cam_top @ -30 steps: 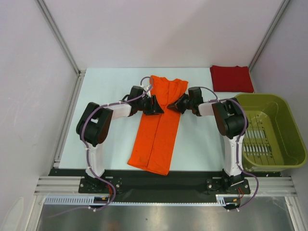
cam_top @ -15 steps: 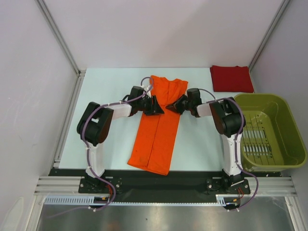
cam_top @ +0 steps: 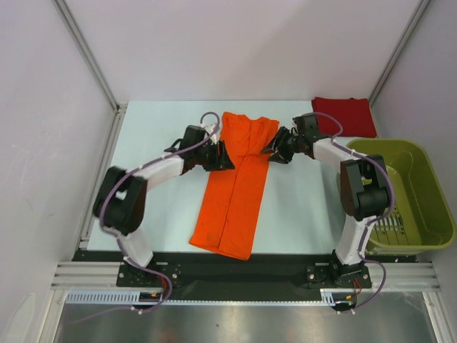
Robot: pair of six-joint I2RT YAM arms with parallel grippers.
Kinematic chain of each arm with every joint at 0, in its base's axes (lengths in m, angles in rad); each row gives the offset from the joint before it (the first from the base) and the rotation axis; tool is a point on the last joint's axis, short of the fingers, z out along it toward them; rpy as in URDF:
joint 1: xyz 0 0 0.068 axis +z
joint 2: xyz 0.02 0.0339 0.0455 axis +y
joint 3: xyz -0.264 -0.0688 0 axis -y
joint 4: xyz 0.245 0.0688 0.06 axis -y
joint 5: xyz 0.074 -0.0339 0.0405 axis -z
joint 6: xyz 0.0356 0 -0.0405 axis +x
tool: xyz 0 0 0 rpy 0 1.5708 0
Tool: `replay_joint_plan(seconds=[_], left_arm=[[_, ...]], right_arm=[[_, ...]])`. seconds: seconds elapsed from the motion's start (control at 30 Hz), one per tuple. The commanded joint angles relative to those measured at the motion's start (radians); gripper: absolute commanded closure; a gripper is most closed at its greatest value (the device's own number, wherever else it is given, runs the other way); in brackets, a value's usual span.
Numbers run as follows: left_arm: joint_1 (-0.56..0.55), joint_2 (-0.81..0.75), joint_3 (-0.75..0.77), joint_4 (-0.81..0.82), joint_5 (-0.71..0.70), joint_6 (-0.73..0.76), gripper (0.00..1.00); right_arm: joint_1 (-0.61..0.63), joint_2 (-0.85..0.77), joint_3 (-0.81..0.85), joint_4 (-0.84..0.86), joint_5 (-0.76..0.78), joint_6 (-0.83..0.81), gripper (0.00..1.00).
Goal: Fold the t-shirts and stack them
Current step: Fold the tshirt
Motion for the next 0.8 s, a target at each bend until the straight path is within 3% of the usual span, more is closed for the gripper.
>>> replay_joint_plan(seconds=[0.0, 0.13, 0.17, 0.37, 0.47, 0.53, 0.63, 0.77], left_arm=[[0.014, -0.234, -0.063, -0.16, -0.108, 0.117, 0.45], [0.071, -0.457, -0.225, -0.343, -0.1, 0.103, 0.4], [0.095, -0.491, -0.255, -0.372, -0.102, 0.095, 0.32], [0.131, -0.685, -0.434, -0.526, -0.128, -0.015, 0.32], [0.146, -0.748, -0.514, -0.526, -0.099, -0.087, 0.34], [0.155, -0.772, -0.569, -0.529, -0.1, -0.118, 0.34], [0.164, -0.805, -0.64, -0.527, -0.1, -0.171, 0.33], [0.164, -0.79, -0.669, -0.541, -0.108, -0.205, 0.33]], right_arm=[[0.008, -0.09, 0.023, -0.354, -0.068, -0.264, 0.46], [0.075, -0.264, -0.191, -0.426, -0.134, -0.328, 0.39], [0.095, -0.309, -0.243, -0.422, -0.147, -0.325, 0.38], [0.32, -0.606, -0.571, -0.316, -0.155, -0.193, 0.3], [0.337, -0.737, -0.717, -0.2, -0.105, -0.072, 0.3], [0.33, -0.766, -0.753, -0.089, -0.105, -0.001, 0.3], [0.342, -0.742, -0.779, -0.054, -0.116, 0.031, 0.31], [0.437, -0.716, -0.843, 0.051, -0.165, 0.102, 0.36]])
